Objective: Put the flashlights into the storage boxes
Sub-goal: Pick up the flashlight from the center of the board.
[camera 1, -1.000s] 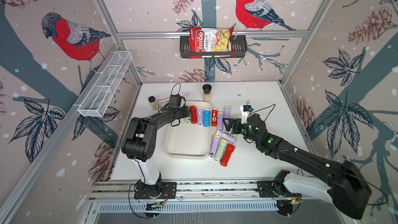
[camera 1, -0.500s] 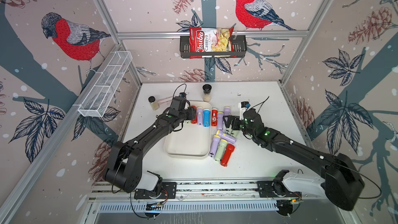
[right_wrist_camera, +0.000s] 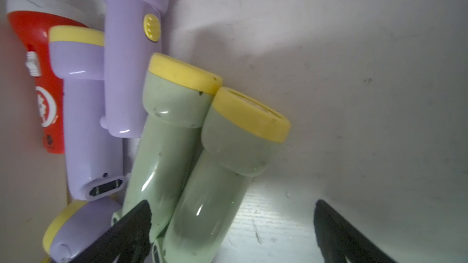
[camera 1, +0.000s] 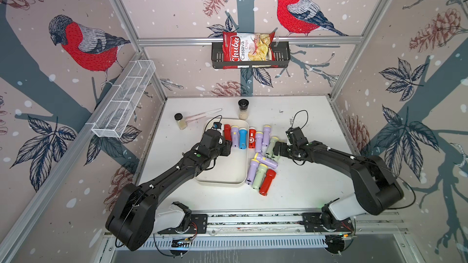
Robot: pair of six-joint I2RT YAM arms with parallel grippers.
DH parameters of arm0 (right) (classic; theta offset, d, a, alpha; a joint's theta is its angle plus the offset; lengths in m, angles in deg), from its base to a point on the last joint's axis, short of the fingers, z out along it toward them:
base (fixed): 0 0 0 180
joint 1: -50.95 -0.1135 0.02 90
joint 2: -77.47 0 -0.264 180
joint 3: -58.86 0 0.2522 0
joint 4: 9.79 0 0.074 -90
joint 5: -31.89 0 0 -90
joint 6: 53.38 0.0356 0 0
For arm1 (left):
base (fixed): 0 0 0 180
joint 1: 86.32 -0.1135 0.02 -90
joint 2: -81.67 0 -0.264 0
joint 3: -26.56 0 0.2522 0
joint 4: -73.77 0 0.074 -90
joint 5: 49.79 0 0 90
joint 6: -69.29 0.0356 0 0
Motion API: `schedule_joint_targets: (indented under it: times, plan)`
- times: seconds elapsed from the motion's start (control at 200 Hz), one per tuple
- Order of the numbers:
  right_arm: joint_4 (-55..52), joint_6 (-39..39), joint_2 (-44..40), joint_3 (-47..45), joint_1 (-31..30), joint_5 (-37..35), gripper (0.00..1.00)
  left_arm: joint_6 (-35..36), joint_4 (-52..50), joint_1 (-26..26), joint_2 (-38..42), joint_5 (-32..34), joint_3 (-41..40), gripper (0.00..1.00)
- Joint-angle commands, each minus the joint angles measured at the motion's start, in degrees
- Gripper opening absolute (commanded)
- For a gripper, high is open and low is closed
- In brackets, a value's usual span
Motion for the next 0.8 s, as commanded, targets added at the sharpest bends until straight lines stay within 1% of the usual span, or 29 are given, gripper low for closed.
schedule_joint_targets:
  times: [0.0, 0.135, 0.31, 0.42, 0.55, 0.79]
  plan:
    - [-1.5, -0.4, 1.1, 1.3, 0.3, 0.0, 0.98, 0.8, 1.9, 0.1, -0.5, 0.7, 0.2, 0.53]
    - [-3.7, -1.4, 3.4, 3.5, 0.4, -2.5, 0.94, 0.8, 3.4, 0.1, -0.7, 0.3, -0.5, 0.53]
    - [-7.1, -2.1, 6.2, 5.9, 0.4, -7.0, 0.82, 0.3, 4.4, 0.2, 0.6, 1.1, -1.6, 0.53]
    - [-8.6, -2.4, 7.4, 7.4, 0.4, -9.8, 0.79, 0.9, 4.1, 0.1, 1.2, 2.2, -1.7, 0.53]
    - [-8.5, -3.7, 8.3, 9.5, 0.4, -9.6, 0.72, 1.1, 3.9, 0.1, 1.6, 2.6, -1.7, 0.53]
    - [-8.6, -4.9, 11.0, 12.9, 0.7, -10.8, 0.71, 1.1, 3.4, 0.1, 2.1, 3.6, -1.8, 0.53]
